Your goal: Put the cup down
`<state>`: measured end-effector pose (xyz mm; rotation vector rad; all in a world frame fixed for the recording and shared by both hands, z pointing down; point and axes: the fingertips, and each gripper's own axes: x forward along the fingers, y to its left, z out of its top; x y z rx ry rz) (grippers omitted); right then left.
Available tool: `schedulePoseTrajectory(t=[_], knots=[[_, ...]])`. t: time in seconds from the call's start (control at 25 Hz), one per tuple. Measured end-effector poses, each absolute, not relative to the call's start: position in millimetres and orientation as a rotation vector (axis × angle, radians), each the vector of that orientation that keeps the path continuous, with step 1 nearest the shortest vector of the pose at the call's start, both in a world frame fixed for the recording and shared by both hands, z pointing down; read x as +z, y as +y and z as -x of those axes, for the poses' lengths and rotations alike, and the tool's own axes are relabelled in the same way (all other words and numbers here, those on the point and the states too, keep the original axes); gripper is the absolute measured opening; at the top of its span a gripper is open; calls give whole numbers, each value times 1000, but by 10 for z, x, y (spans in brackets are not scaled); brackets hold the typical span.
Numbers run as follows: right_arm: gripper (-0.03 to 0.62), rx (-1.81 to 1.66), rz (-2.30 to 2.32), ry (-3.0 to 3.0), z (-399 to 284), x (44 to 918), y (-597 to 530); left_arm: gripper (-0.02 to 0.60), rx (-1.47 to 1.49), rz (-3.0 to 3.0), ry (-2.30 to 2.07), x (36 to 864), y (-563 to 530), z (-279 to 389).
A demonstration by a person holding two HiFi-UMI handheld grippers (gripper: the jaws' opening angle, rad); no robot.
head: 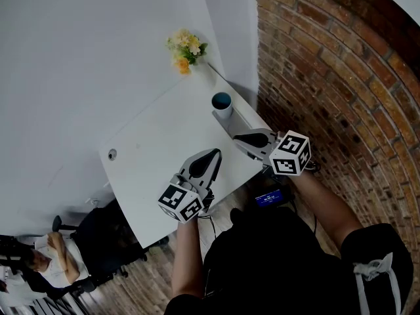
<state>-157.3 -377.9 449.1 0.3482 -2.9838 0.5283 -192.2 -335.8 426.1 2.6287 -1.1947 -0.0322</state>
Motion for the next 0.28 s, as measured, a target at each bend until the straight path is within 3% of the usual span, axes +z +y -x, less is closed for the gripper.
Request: schedulePoseTrajectory(t=[0.28], knots=[[14, 527, -367, -2981, 1550, 4489, -3797, 8, -25, -2632, -1194, 4252, -3351, 1923]])
